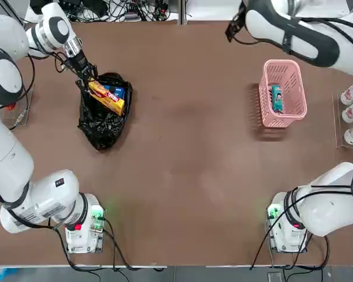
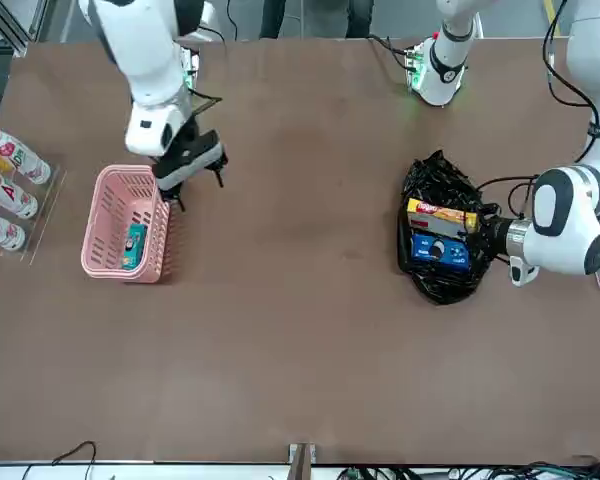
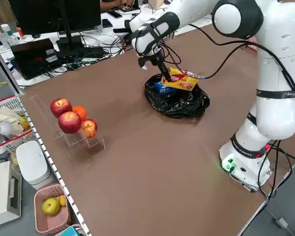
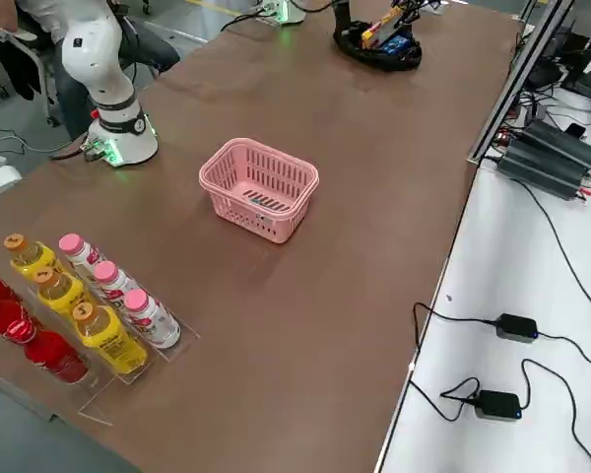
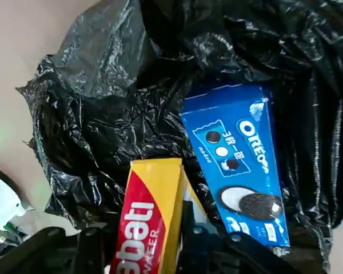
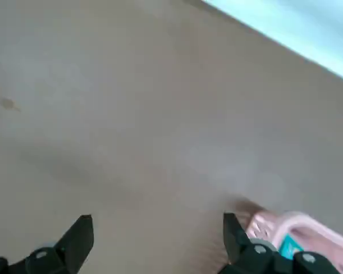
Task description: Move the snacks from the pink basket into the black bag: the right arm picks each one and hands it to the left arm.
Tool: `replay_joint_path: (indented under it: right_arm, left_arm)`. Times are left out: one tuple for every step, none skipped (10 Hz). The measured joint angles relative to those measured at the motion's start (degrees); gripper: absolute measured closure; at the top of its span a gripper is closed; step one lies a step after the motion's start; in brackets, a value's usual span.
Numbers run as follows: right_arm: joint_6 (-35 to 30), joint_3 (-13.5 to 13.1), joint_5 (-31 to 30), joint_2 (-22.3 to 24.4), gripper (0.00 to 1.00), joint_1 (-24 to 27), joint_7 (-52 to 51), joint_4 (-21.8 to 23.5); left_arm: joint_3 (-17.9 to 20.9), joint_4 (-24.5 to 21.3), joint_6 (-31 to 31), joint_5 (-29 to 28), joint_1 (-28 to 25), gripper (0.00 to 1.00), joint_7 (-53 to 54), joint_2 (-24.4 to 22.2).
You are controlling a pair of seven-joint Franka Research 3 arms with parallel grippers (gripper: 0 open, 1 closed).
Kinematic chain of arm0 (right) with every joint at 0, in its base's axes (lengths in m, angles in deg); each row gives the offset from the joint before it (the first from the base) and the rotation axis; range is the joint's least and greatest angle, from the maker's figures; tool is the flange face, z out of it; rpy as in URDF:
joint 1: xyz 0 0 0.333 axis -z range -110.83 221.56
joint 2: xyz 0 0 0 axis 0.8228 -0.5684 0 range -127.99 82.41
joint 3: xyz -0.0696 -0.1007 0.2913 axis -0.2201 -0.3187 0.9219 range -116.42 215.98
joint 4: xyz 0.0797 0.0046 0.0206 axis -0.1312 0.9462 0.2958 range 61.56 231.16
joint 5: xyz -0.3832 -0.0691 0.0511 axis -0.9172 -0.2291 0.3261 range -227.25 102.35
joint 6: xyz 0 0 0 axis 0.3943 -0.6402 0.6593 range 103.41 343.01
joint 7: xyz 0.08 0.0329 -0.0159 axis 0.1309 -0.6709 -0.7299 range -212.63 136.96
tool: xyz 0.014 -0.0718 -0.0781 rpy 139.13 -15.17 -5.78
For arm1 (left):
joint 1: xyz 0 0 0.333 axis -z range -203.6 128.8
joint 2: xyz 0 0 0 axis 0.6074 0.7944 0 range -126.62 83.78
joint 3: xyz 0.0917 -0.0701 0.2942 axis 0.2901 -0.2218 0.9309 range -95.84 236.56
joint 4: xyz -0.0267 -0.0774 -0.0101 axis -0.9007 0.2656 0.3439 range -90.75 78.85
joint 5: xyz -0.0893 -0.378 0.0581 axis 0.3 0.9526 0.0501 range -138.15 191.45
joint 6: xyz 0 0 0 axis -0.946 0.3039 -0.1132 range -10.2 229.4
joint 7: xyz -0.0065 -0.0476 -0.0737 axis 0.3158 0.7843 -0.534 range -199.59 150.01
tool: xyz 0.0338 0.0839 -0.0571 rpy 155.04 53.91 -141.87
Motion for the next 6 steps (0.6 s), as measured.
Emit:
replay_joint_path:
  right_arm:
    - [0.7, 0.0, 0.0, 2.2, 0.00, 2.5, 0.0, 4.1]
    - [1.6, -0.1, 0.0, 4.1, 0.00, 5.0, 0.0, 7.8]
    - [2.4, -0.1, 0.0, 5.4, 0.00, 7.6, -0.1, 11.1]
    - [2.9, -0.1, 0.0, 6.3, 0.00, 10.4, -0.1, 14.0]
    - [3.5, -0.2, 0.0, 6.7, 0.00, 13.4, -0.1, 16.4]
    - [5.3, -0.2, 0.0, 6.8, 0.00, 16.4, -0.6, 18.8]
  left_arm:
    - [0.0, -0.8, 1.2, 0.0, 0.0, 0.65, 0.0, 0.1]
    - [0.0, -1.2, 2.1, 0.0, 0.0, 0.65, 0.0, 0.4]
    - [0.0, -1.3, 2.6, 0.0, -0.1, 0.65, 0.7, 0.9]
    - [0.0, -1.3, 2.9, 0.0, -0.3, 0.63, 2.3, 1.2]
    - [0.0, -1.3, 3.1, 0.0, -0.5, 0.60, 3.2, 1.3]
    - [0.0, -1.1, 3.2, 0.0, -0.8, 0.59, 3.6, 1.3]
